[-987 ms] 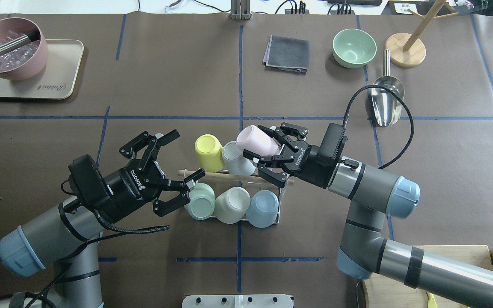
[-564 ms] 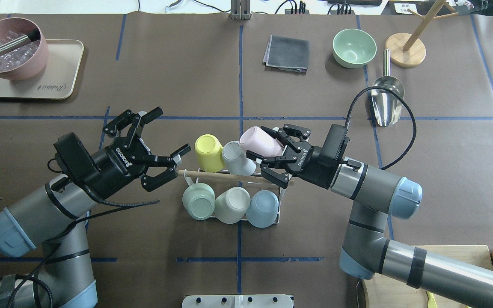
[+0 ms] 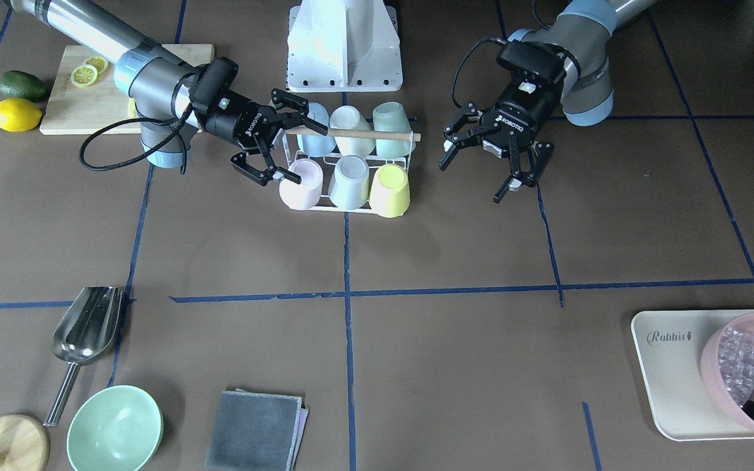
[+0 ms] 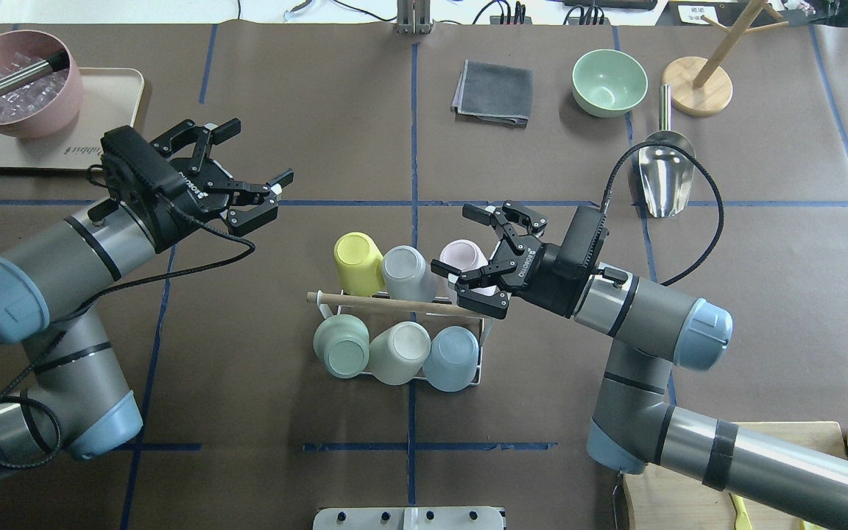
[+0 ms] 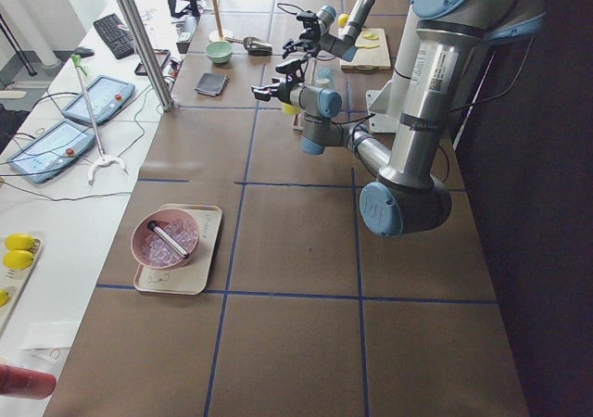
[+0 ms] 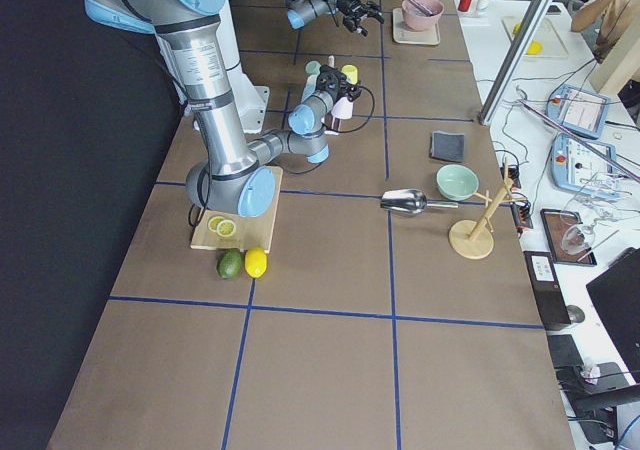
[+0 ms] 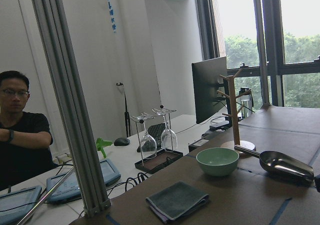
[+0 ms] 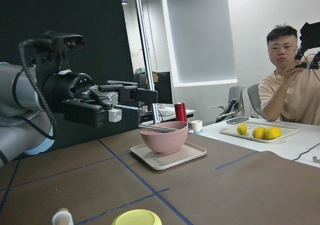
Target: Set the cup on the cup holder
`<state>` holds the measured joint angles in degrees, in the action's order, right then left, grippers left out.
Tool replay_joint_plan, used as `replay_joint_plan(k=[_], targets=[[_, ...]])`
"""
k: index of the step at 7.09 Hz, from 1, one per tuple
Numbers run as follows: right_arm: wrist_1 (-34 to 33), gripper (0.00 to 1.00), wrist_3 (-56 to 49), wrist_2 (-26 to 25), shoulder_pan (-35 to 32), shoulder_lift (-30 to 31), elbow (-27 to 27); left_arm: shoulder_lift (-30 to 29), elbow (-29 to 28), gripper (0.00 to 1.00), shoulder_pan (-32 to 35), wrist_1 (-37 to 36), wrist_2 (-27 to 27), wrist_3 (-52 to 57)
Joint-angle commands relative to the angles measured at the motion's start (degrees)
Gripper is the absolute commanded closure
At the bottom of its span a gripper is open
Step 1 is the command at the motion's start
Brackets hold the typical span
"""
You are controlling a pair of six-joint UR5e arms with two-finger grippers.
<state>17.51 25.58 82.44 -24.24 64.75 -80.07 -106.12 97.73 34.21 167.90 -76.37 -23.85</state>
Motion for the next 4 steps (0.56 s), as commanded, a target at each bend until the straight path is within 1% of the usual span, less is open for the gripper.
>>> replay_joint_plan(k=[1, 2, 3, 4], targets=[[-0.1, 0.0, 0.1, 0.1, -0.7, -0.3, -0.2, 0.2, 0.3, 0.0, 8.3, -12.8, -14.1, -5.3], [-0.5, 0.0, 0.3, 0.4, -2.8, -0.8, -0.4, 2.0, 1.2, 0.0, 12.9, -20.5, -21.5, -5.3], [-3.4, 0.0, 0.7, 2.9, -6.0, -1.6, -1.4, 1.9, 1.3, 0.0, 17.1, -27.9, -29.9, -5.2], [-8.6, 0.0, 0.8, 9.1, -11.3, -2.9, -1.4, 1.6, 2.6, 0.0, 20.0, -35.8, -36.3, -5.2]])
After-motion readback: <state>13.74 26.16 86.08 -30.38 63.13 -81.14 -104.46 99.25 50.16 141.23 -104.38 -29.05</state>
